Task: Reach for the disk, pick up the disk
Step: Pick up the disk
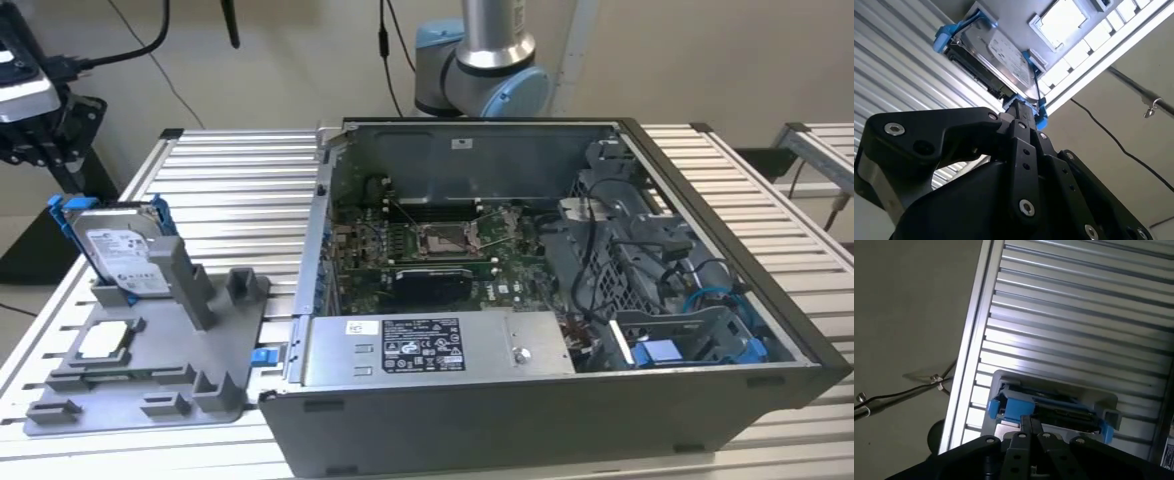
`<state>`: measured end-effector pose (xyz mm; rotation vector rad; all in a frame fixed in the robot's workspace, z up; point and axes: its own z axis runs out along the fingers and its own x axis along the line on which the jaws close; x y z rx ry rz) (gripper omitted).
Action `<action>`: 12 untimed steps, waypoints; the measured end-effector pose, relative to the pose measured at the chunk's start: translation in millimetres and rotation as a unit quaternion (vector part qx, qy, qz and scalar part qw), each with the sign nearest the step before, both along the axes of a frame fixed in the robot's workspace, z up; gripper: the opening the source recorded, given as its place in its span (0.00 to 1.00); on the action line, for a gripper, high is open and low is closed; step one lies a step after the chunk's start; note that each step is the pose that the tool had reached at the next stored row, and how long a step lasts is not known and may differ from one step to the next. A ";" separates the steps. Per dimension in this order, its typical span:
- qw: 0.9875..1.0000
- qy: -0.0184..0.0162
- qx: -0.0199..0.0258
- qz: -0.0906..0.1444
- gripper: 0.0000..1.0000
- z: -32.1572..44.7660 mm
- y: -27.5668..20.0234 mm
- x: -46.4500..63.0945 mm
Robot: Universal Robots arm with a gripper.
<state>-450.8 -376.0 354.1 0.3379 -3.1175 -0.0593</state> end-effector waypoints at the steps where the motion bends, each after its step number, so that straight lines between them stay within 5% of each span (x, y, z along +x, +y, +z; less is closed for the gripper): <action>1: 1.000 0.000 0.000 0.005 0.00 0.0 0.0 0.0; 12: 0.998 0.000 0.000 0.068 0.00 0.0 0.0 0.0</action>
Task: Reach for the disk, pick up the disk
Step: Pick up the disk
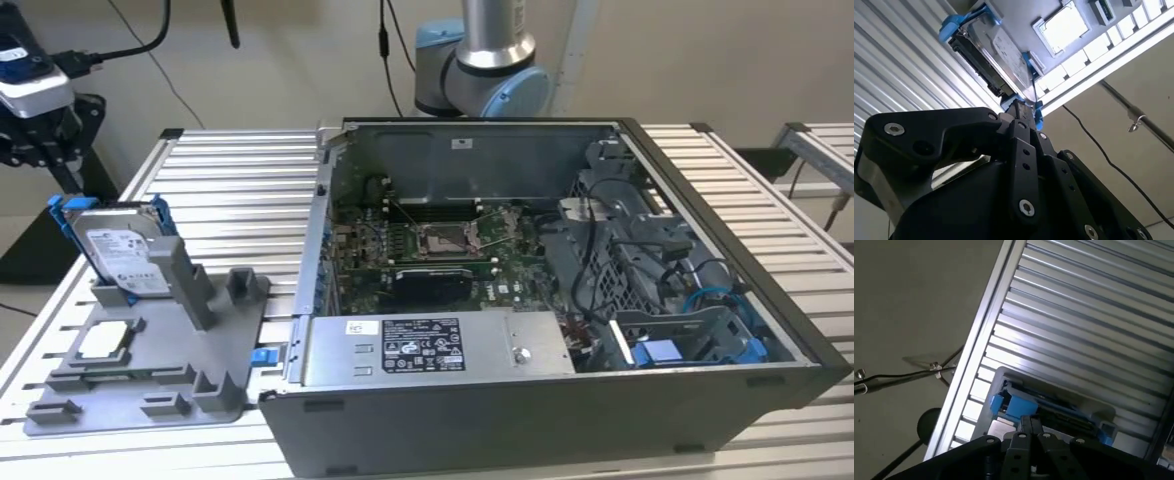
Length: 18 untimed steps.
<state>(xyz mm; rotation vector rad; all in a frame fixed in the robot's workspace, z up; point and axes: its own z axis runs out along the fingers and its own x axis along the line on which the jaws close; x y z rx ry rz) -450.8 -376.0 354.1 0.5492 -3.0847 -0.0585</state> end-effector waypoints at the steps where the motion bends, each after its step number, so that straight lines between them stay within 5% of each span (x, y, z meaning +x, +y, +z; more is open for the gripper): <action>1: 1.000 0.000 0.000 0.005 0.00 0.0 0.0 0.0; 6: 0.999 0.000 0.000 0.037 0.00 0.0 0.0 0.0; 10: 0.998 0.000 0.000 0.069 0.00 0.0 0.0 0.0; 14: 0.995 0.000 0.000 0.103 0.00 0.0 0.0 0.0; 18: 0.990 0.000 0.000 0.140 0.00 0.0 -0.1 0.0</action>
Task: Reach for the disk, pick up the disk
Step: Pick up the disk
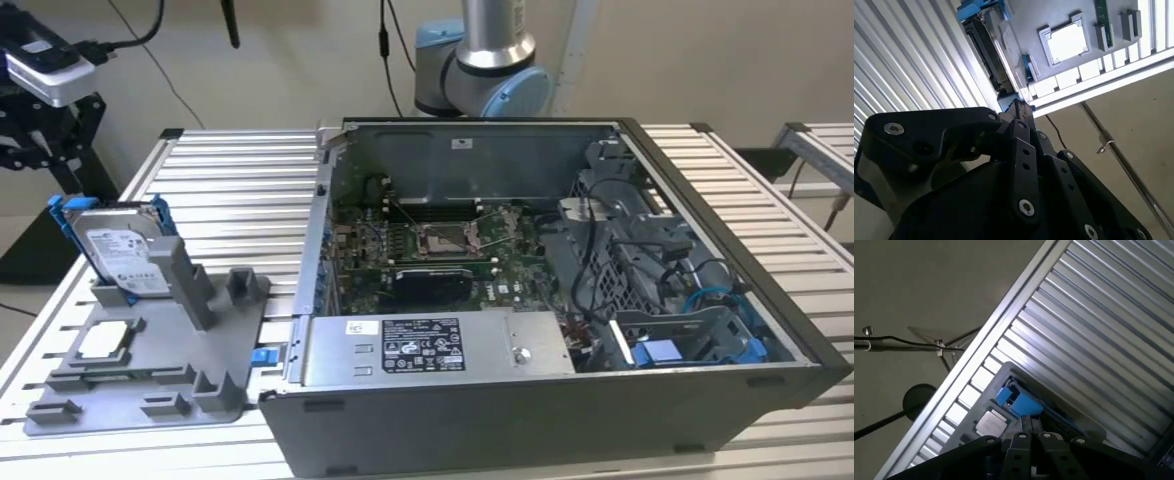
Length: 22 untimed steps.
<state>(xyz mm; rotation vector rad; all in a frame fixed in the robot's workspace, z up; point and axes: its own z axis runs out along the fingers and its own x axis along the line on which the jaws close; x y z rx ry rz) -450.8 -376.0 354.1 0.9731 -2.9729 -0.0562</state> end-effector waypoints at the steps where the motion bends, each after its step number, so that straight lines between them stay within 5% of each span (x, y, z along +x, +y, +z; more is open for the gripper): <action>1: 1.000 0.000 0.000 0.009 0.00 0.0 0.0 0.0; 6: 0.999 0.000 0.000 0.054 0.00 0.0 0.0 0.0; 11: 0.995 0.000 0.000 0.100 0.00 0.0 0.0 0.0; 16: 0.989 0.000 0.000 0.145 0.00 0.0 0.0 0.0; 22: 0.980 0.000 0.000 0.198 0.00 0.0 0.0 0.0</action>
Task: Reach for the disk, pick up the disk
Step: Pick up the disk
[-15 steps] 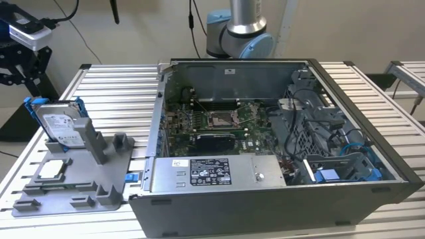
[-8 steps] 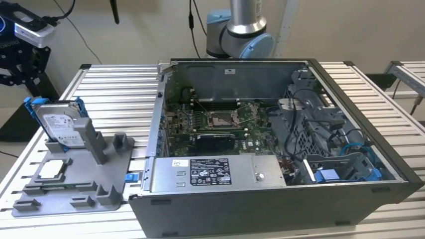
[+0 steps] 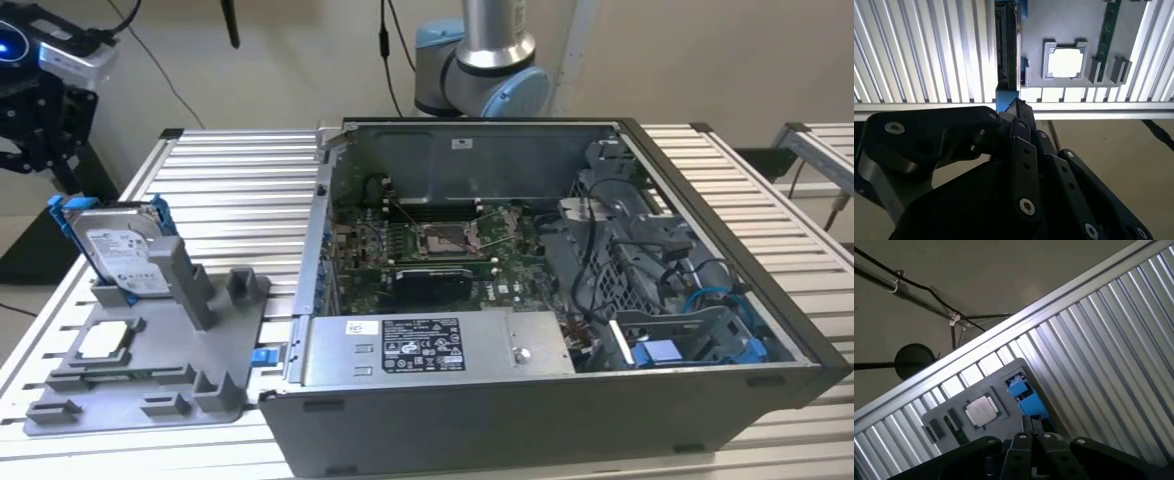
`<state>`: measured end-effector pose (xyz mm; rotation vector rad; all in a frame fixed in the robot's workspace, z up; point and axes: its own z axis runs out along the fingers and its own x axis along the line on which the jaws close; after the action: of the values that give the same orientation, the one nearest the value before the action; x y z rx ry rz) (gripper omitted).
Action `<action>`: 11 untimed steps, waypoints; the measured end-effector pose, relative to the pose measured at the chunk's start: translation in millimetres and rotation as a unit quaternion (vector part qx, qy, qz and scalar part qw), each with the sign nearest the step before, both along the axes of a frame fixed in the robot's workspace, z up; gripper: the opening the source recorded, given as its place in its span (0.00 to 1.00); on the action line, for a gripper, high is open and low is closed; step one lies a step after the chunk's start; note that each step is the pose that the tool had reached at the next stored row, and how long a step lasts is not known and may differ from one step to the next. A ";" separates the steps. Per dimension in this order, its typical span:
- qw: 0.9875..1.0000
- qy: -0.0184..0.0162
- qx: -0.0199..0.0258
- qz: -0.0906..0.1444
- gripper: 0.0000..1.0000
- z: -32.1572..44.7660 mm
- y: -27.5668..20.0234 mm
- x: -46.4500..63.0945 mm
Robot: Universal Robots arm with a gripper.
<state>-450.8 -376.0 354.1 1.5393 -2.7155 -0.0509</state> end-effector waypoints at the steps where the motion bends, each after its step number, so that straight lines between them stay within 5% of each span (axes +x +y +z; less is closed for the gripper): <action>1: 1.000 0.000 0.000 0.008 0.00 0.0 0.0 0.0; 6: 0.999 -0.002 0.000 0.044 0.00 -0.1 0.1 0.1; 11: 0.996 -0.004 0.000 0.089 0.00 -0.2 0.0 0.0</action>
<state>-450.8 -376.0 354.0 1.7774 -2.5719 -0.0425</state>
